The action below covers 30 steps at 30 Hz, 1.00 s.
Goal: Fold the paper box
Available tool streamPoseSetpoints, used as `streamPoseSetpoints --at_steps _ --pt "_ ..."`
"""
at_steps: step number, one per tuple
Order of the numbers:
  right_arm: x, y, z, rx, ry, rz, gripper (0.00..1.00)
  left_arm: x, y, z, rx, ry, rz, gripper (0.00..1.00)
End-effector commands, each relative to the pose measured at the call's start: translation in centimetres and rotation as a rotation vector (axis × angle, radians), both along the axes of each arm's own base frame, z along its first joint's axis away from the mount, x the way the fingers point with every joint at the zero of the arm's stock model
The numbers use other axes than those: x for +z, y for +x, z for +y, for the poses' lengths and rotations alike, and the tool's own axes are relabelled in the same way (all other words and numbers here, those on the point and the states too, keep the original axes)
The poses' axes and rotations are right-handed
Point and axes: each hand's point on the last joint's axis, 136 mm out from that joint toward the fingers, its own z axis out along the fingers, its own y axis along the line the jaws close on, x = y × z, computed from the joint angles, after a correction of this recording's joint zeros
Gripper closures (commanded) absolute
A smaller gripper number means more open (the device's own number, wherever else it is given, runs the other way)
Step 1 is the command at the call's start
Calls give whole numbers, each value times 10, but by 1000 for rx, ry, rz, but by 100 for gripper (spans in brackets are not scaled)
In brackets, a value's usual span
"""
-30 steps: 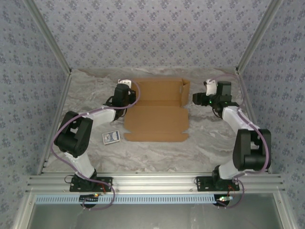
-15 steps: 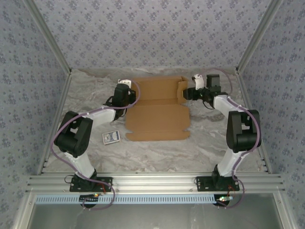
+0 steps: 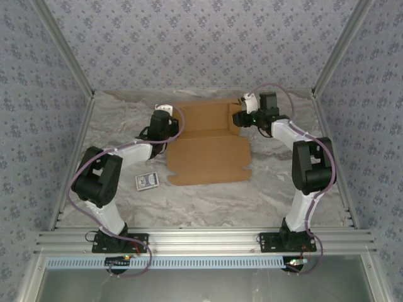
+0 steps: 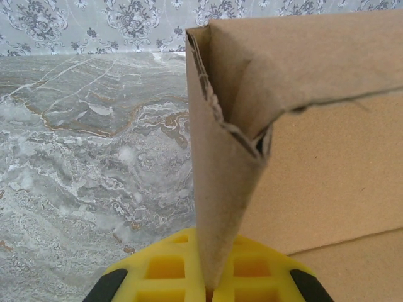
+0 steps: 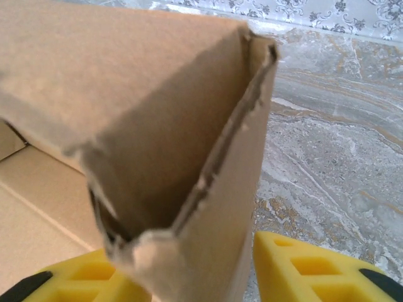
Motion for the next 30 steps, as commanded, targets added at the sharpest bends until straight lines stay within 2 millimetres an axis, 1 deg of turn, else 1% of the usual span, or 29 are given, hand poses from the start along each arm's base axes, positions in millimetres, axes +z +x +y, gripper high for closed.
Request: streamPoseSetpoints --at_steps 1,3,6,10,11,13,14,19,21,26,30 --pt "9 18 -5 -60 -55 -65 58 38 3 -11 -41 -55 -74 100" --pt "10 20 -1 -79 -68 -85 63 38 3 -12 -40 -56 -73 100" --pt "12 26 -2 -144 -105 -114 71 38 3 -12 -42 -59 -74 100" --pt "11 32 -13 -337 -182 -106 79 37 2 -13 -44 -62 -71 100" --pt "10 32 -15 -384 -197 -97 80 37 2 -13 -44 -63 -70 100" --pt "5 28 -28 -540 -255 -69 81 37 3 -13 -44 -66 -70 100" --pt "4 25 -31 -588 -274 -61 81 37 2 -13 -45 -67 -71 100" --pt "-3 10 -41 -769 -333 -40 83 39 1 -12 -41 -64 -72 100" --pt "-4 7 -42 -802 -349 -36 83 39 1 -11 -39 -60 -72 100" --pt "2 0 -43 -870 -399 -59 84 39 1 -11 -38 -60 -73 100" --pt "3 -6 -51 -934 -418 -65 83 38 1 -9 -33 -57 -72 100"
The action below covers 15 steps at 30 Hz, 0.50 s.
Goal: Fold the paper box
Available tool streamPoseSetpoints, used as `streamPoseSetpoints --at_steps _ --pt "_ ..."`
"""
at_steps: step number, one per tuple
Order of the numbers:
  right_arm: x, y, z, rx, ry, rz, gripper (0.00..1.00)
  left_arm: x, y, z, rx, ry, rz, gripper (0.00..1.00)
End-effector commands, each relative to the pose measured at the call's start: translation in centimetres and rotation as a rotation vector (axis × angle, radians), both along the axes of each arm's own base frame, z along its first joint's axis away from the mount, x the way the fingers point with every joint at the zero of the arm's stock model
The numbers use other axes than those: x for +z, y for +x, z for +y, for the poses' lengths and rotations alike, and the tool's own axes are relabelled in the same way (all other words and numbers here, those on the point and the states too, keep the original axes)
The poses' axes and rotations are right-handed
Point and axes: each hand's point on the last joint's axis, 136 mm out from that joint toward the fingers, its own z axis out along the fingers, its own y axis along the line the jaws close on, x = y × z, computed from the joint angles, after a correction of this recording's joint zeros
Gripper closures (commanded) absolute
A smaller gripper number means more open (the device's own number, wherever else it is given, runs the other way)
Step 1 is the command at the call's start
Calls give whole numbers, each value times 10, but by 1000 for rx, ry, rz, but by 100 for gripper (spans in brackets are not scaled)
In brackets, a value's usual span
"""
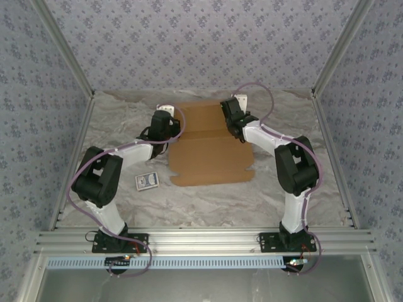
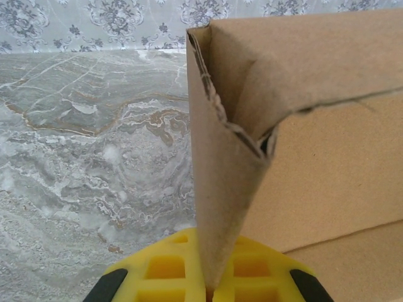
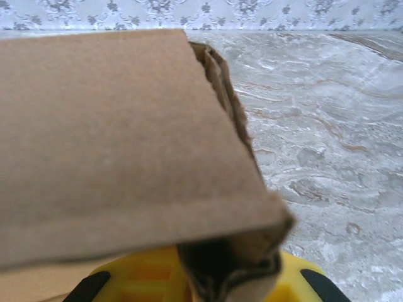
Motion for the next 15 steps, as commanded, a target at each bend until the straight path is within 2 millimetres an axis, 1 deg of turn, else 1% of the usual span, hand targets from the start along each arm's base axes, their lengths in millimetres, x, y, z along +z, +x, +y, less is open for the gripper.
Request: streamPoseSetpoints --at_steps 1,3,7,9,15 --pt "3 -5 -36 -174 -88 -16 83 39 3 -3 -4 -46 -78 100" --pt "2 -3 -33 -155 -55 -17 81 39 3 -3 -4 -46 -78 100" --pt "1 2 -5 10 10 -27 71 39 4 -3 -5 -42 -80 100" --pt "2 0 4 76 27 -21 67 38 4 -3 -2 -41 -79 100" --pt "12 -13 16 226 92 -20 54 37 4 -2 -2 -38 -76 100"
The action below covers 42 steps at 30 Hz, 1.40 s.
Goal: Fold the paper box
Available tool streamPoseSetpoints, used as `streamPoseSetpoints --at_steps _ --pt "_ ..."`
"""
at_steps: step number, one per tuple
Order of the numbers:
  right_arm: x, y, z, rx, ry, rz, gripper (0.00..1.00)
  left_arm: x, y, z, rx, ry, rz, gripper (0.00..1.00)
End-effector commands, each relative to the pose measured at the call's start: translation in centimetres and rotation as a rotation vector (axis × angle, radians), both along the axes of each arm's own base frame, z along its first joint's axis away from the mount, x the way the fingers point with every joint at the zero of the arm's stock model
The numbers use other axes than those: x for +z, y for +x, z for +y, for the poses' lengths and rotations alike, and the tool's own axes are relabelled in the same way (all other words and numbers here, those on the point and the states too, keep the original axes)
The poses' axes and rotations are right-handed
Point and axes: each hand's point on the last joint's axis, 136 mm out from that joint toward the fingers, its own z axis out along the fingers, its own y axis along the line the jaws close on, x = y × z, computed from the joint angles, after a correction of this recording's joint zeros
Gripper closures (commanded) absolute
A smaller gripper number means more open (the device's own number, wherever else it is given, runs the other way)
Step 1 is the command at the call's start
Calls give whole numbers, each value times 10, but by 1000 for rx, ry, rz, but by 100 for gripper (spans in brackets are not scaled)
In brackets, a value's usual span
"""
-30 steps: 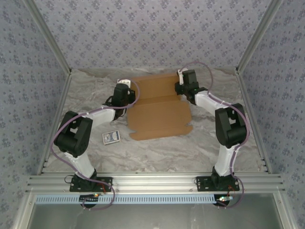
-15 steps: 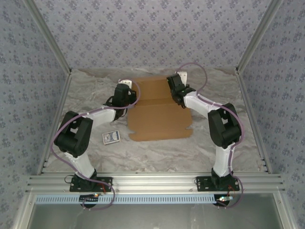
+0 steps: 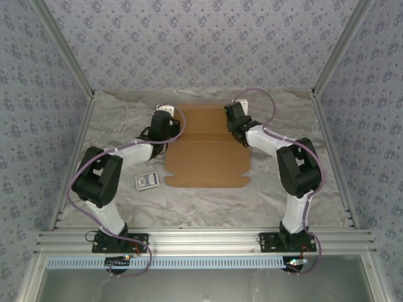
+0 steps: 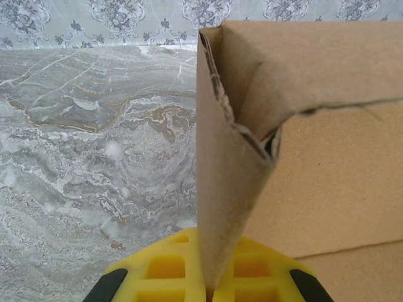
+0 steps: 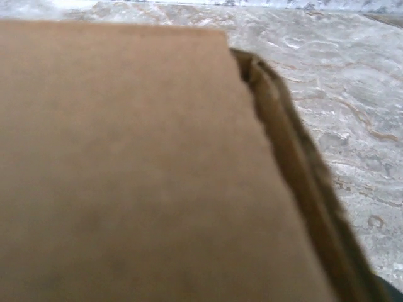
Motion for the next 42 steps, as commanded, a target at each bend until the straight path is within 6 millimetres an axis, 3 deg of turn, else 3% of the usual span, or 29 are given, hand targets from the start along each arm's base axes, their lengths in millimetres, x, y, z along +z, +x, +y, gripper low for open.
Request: streamPoseSetpoints --at_steps 1,7,11,16,20,23,34,42 --pt "31 -5 13 126 62 -49 51 40 6 -2 0 -46 -88 100" --pt "30 -37 20 251 92 5 30 39 7 -2 2 -43 -85 100" --pt "42 -56 20 303 101 23 22 39 7 -2 3 -39 -86 100" --pt "93 -77 9 354 140 -27 20 43 7 0 -1 -16 -104 100" --pt "140 -72 -7 380 333 -56 20 47 6 0 -14 -3 -124 100" --pt "152 -60 -14 348 463 -37 23 46 5 -1 -19 -9 -127 100" --pt "118 -4 -12 199 676 135 27 42 13 -10 -22 -46 -178 100" --pt "79 4 -6 190 716 223 38 27 16 -17 -23 1 -194 100"
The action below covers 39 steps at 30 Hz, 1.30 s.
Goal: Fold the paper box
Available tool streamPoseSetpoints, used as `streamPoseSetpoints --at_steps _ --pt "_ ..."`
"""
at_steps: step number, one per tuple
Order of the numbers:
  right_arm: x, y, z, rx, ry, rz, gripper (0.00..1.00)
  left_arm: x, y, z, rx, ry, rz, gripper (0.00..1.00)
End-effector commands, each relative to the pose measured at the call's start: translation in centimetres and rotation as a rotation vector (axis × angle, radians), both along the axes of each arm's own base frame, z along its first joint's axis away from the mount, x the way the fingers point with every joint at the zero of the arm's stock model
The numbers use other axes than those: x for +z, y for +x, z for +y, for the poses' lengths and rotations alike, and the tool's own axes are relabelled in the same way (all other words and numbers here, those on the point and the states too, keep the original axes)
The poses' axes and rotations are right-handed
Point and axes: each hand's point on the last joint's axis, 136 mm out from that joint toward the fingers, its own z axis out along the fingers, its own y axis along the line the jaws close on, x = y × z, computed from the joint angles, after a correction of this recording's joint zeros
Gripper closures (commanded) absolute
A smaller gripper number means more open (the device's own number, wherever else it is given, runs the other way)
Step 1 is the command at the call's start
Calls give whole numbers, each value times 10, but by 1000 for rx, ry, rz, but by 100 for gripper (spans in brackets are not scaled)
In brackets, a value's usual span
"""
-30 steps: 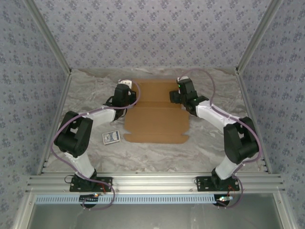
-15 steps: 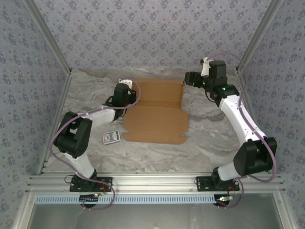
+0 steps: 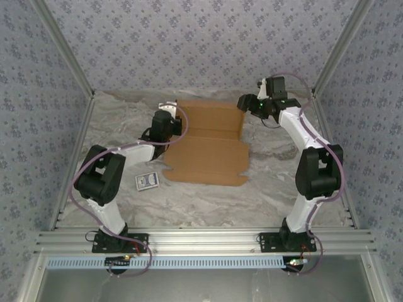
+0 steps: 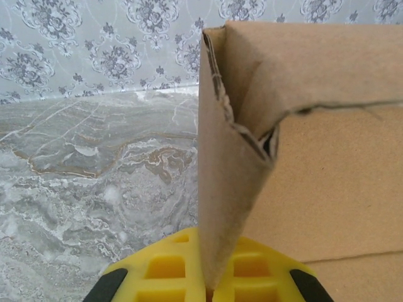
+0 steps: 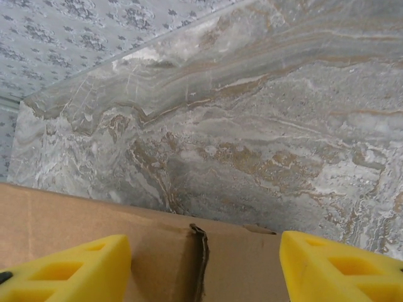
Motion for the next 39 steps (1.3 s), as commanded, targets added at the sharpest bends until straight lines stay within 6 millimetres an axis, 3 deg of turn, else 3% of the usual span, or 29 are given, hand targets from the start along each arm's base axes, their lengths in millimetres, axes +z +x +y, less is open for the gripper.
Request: streamPoseSetpoints --at_steps 1,8,18,22,26,29,33,39 --pt "-5 -2 6 16 47 36 40 9 4 -7 0 -19 -68 100" --pt "-48 -18 6 10 60 108 48 -7 0 -5 17 7 -50 100" --pt "-68 -33 9 8 69 119 55 -23 -5 -2 29 15 -44 100" --pt "-46 -26 9 16 60 78 49 -17 -5 -2 26 17 -47 100" --pt "-7 -20 4 17 17 -10 33 -13 -4 1 45 22 -32 100" --pt "23 -22 -5 12 -40 -84 27 -9 -7 5 63 17 10 100" --pt "56 -38 -19 -14 -116 -175 24 0 -14 7 60 14 93 100" --pt "75 -70 -34 -40 -188 -238 23 12 -29 7 13 14 222 100"
